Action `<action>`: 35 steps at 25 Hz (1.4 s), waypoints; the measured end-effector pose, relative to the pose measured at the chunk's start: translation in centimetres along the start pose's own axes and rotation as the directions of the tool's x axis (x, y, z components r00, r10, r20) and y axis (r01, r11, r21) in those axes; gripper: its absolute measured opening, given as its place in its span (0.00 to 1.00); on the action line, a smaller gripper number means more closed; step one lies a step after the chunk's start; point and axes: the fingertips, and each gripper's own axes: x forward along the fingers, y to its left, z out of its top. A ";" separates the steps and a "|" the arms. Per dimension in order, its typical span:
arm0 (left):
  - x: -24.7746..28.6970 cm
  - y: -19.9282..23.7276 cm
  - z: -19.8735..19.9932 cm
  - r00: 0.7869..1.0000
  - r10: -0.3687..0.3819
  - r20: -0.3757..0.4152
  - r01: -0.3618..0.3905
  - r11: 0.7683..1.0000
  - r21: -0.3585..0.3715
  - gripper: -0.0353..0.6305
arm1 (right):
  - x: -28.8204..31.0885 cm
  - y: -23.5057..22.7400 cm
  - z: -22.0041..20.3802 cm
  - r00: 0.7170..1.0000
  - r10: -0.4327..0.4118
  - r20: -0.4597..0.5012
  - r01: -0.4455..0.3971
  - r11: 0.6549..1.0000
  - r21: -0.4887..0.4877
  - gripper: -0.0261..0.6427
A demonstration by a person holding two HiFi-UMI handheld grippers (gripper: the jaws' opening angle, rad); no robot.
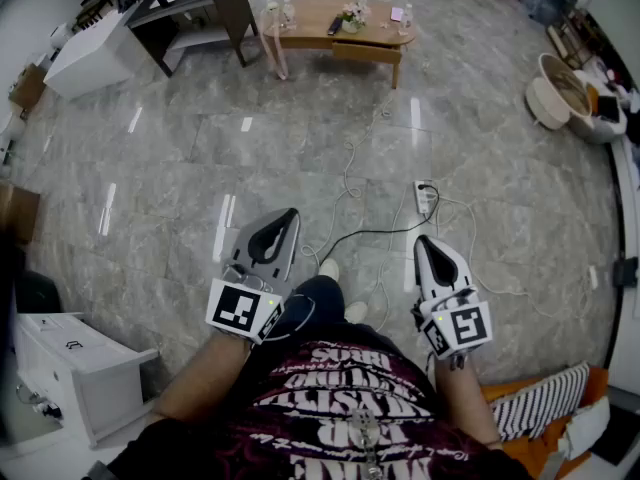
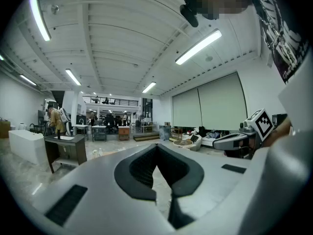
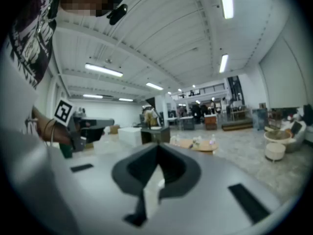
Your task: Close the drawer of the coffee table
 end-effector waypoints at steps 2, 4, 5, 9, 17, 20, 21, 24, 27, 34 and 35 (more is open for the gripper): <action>0.1 0.4 0.1 1.000 0.005 0.001 -0.005 1.000 0.009 0.09 | 0.7 0.2 0.0 1.000 0.009 0.000 -0.009 1.000 -0.003 0.09; 0.1 0.9 0.1 1.000 0.010 0.001 -0.010 1.000 0.022 0.09 | 1.4 0.4 -0.2 1.000 0.020 -0.002 -0.020 1.000 -0.003 0.09; 0.0 1.1 0.0 1.000 0.013 0.001 -0.013 0.999 0.029 0.09 | 1.8 0.5 -0.3 1.000 0.027 -0.003 -0.027 1.000 0.000 0.09; 0.4 2.7 -0.6 1.000 0.028 -0.013 -0.028 0.999 0.036 0.09 | 3.4 0.5 0.1 0.999 0.046 0.019 -0.047 0.998 0.043 0.09; 6.7 7.3 -1.0 1.000 0.000 -0.025 0.000 1.000 -0.006 0.09 | 9.5 -1.5 1.1 1.000 0.024 0.007 -0.024 0.998 0.061 0.09; 9.9 10.6 -2.2 0.999 -0.008 -0.041 0.007 1.000 -0.025 0.09 | 13.6 -2.6 0.9 1.000 0.005 -0.011 -0.004 0.998 0.067 0.09; 10.9 12.1 -2.7 0.999 -0.004 -0.052 0.002 0.999 -0.039 0.09 | 15.1 -3.0 1.2 1.000 -0.003 -0.012 0.004 0.998 0.068 0.09; 14.3 16.7 -3.0 0.998 0.003 -0.064 -0.006 0.999 -0.046 0.09 | 19.8 -4.0 2.4 1.000 -0.018 -0.005 0.018 0.998 0.057 0.09; 17.3 20.9 -3.5 0.998 0.013 -0.068 -0.016 0.999 -0.042 0.09 | 24.4 -4.7 2.9 1.000 -0.026 -0.018 0.027 0.998 0.053 0.09; 21.2 25.8 -4.1 0.998 -0.028 -0.053 0.025 0.998 -0.066 0.09 | 31.1 -4.8 4.4 0.999 -0.028 -0.047 0.029 0.999 0.021 0.09; 21.5 26.2 -4.1 0.998 -0.042 -0.046 0.039 0.997 -0.063 0.09 | 31.6 -4.7 4.7 0.998 -0.033 -0.054 0.034 0.999 0.013 0.09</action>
